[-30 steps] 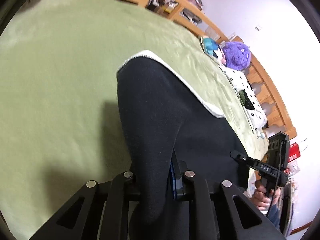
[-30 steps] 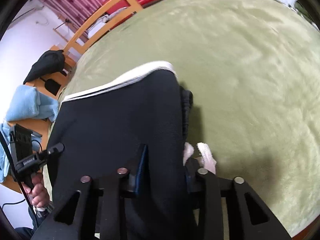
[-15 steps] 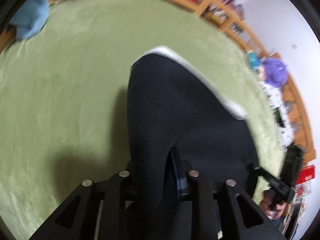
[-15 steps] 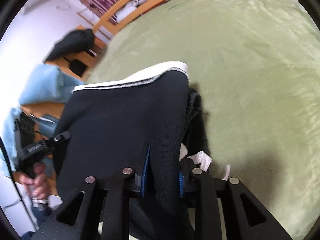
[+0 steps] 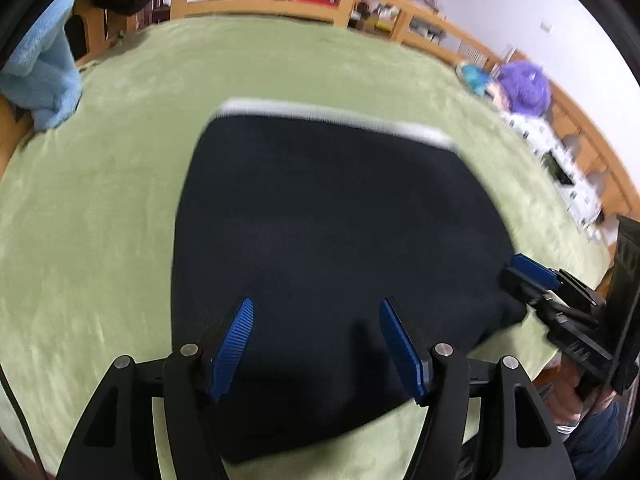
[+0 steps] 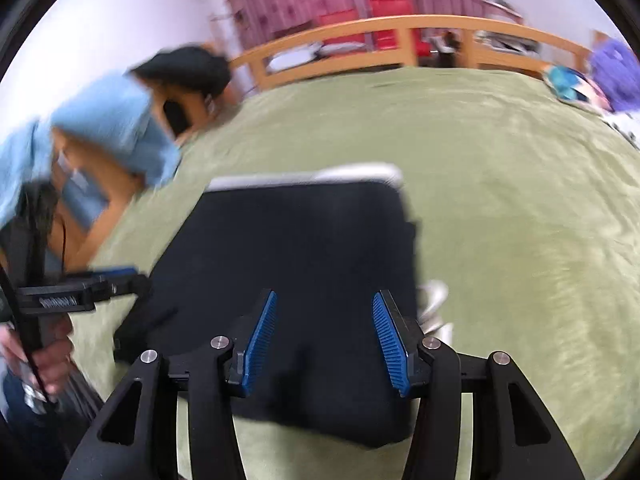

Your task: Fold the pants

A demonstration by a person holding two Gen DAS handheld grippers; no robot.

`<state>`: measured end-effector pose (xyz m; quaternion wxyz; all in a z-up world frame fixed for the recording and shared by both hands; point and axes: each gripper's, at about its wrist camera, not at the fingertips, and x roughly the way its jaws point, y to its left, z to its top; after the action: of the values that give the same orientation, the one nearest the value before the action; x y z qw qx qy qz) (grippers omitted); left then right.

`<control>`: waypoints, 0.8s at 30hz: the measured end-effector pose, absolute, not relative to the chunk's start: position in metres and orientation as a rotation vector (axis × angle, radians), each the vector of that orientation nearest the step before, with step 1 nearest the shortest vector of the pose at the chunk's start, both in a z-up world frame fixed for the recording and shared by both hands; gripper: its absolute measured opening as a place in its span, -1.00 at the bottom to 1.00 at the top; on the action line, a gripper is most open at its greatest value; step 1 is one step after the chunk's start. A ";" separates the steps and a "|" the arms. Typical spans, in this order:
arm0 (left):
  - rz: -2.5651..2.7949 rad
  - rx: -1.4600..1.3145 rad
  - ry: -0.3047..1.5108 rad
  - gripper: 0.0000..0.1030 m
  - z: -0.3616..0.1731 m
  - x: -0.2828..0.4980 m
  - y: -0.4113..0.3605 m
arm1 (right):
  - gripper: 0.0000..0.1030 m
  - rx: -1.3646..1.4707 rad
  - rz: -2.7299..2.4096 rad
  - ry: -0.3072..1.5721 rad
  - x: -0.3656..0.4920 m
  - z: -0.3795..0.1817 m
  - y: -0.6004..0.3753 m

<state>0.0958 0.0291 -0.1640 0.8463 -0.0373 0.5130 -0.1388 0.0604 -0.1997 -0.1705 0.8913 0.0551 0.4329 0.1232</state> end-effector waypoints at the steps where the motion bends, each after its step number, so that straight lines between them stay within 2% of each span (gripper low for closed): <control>1: -0.280 -0.066 1.095 0.24 -0.173 0.092 0.029 | -0.03 0.095 0.254 0.922 0.058 -0.179 -0.195; 5: -0.268 -0.033 1.099 0.24 -0.192 0.074 0.039 | -0.03 -0.060 0.211 0.963 0.036 -0.216 -0.176; 9: -0.273 -0.107 1.074 0.24 -0.170 0.074 0.053 | -0.08 -0.009 0.240 0.971 0.030 -0.194 -0.184; 13: -0.260 -0.126 1.062 0.30 -0.169 0.075 0.058 | -0.10 0.088 0.181 0.865 0.027 -0.171 -0.213; 16: -0.243 -0.092 1.108 0.30 -0.190 0.074 0.053 | -0.10 0.124 0.122 0.978 0.037 -0.195 -0.224; 19: -0.218 -0.073 1.095 0.30 -0.184 0.065 0.050 | -0.10 0.143 0.091 1.059 0.037 -0.215 -0.232; 24: -0.251 -0.091 1.013 0.30 -0.139 0.053 0.043 | -0.13 0.197 0.046 0.958 0.019 -0.167 -0.245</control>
<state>0.0526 0.0431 -0.1392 0.8659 -0.0437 0.4837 -0.1200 0.0193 -0.2446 -0.1675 0.8825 0.0944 0.4602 0.0221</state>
